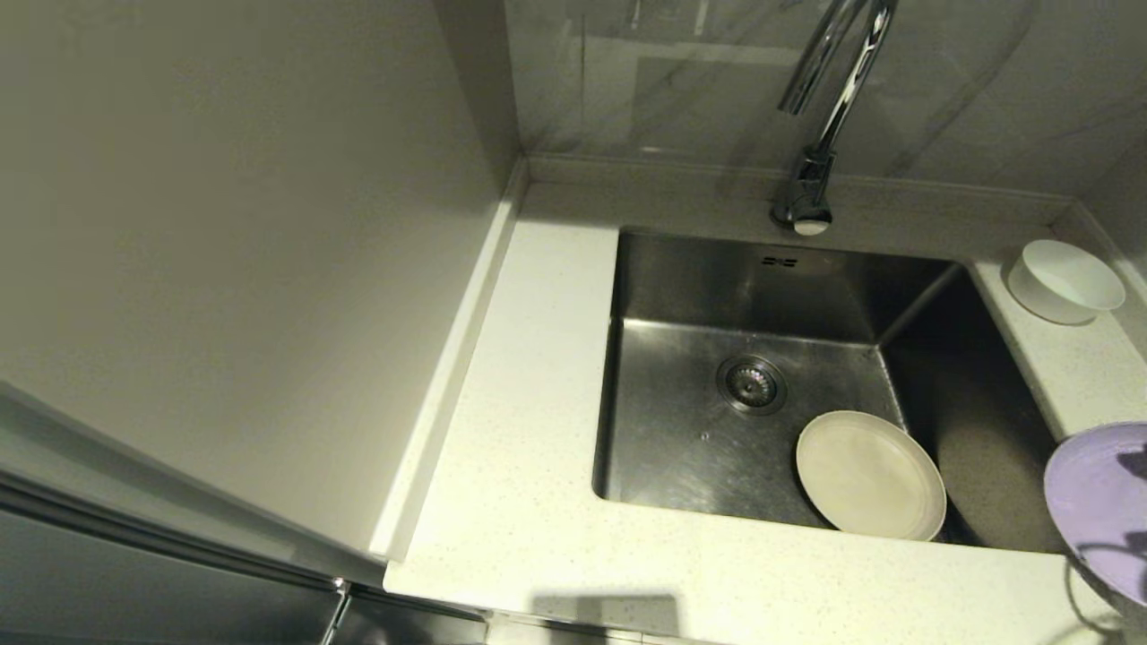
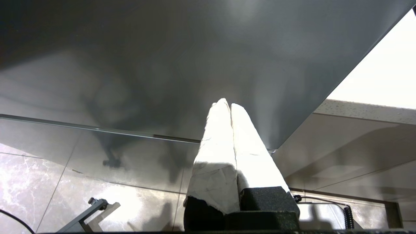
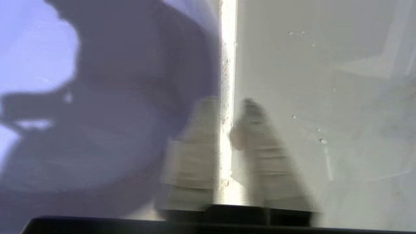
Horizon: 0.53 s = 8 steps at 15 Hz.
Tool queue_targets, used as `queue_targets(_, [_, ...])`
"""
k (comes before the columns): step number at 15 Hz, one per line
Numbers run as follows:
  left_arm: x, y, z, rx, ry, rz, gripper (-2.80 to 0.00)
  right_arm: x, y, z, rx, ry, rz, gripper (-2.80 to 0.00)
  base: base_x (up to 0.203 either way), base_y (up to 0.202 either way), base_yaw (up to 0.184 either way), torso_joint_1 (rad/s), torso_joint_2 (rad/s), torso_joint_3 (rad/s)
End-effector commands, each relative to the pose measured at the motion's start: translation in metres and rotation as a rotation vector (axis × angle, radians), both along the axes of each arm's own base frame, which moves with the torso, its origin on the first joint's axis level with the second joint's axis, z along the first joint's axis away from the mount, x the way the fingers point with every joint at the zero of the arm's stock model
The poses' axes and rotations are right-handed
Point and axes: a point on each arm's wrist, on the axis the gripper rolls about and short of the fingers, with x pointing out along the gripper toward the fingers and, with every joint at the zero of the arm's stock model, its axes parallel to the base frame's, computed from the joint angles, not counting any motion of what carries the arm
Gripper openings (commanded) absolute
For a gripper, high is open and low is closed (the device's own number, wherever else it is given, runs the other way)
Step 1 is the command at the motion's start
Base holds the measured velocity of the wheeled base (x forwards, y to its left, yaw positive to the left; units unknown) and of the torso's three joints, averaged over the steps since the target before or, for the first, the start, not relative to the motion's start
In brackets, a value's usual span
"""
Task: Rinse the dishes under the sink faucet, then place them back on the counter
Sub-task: Put a plate back to the table from the sink
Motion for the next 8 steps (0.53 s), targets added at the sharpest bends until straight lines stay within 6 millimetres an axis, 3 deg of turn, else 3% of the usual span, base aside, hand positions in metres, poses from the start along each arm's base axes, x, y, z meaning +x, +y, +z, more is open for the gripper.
queue_targets(1, [-0.0001,0.0000,0.0000,-0.001,-0.002,0.000,-2.80,0.0001,-0.0005,-0.0012,0.003,0.006,0.000,0.00,0.000,0.000,0.000,0.000,0.00,0.000])
queue_targets(8, [-0.0001,0.0000,0.0000,-0.001,-0.002,0.000,-2.80,-0.0008,0.0005,-0.0001,0.001,0.001,0.000,0.00,0.000,0.000,0.000,0.000,0.00,0.000])
